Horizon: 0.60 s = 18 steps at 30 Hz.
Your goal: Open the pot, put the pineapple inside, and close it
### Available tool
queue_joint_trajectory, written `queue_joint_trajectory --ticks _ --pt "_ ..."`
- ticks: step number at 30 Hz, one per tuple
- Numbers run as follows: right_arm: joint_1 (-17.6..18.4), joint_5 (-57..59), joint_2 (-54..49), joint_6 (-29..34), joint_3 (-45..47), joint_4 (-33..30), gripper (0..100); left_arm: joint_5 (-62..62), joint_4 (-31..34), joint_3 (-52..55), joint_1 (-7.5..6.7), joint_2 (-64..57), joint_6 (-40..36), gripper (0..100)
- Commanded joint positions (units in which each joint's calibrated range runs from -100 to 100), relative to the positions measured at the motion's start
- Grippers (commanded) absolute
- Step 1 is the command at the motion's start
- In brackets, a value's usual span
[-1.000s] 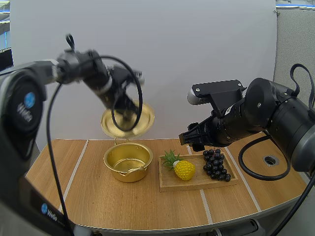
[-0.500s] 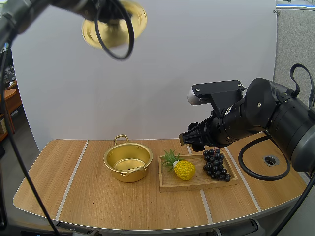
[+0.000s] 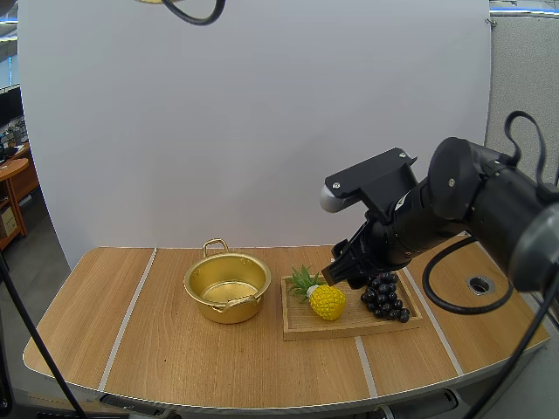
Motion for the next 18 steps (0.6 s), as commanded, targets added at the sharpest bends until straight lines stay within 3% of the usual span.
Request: queue_joint_trajectory --ticks 1,9,18 --pt "-0.2 0.1 3.7 -4.1 -0.5 0.3 100 -3.6 0.1 -0.6 -0.18 -0.3 -0.6 0" --pt "-0.2 0.1 18.9 -9.4 -6.3 1.4 100 -3.6 0.1 -0.6 -0.18 -0.3 -0.6 0" --pt "-0.2 4.4 28.6 -10.5 -16.2 3.3 100 -3.6 0.1 -0.6 -0.18 -0.3 -0.6 0"
